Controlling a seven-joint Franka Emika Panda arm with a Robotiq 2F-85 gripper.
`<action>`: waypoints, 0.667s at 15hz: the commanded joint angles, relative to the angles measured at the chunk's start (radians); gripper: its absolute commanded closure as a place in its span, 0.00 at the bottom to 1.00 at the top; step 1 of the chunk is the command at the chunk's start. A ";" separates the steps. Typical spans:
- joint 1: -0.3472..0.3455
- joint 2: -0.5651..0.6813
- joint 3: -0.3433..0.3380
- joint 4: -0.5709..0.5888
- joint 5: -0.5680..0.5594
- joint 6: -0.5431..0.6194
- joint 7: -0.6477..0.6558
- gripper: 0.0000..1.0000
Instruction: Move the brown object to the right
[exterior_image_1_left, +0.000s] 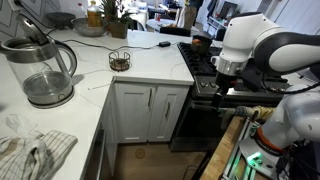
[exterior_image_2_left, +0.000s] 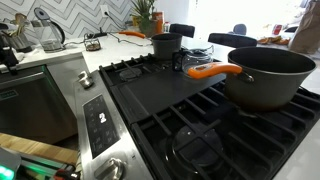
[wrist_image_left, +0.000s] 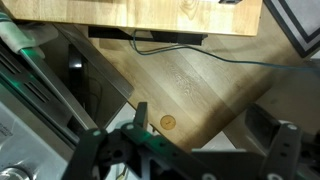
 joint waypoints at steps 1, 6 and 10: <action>-0.012 0.026 0.009 0.014 -0.006 0.042 0.021 0.00; -0.061 0.219 0.025 0.186 -0.027 0.205 0.072 0.00; -0.117 0.407 0.044 0.376 -0.088 0.294 0.183 0.00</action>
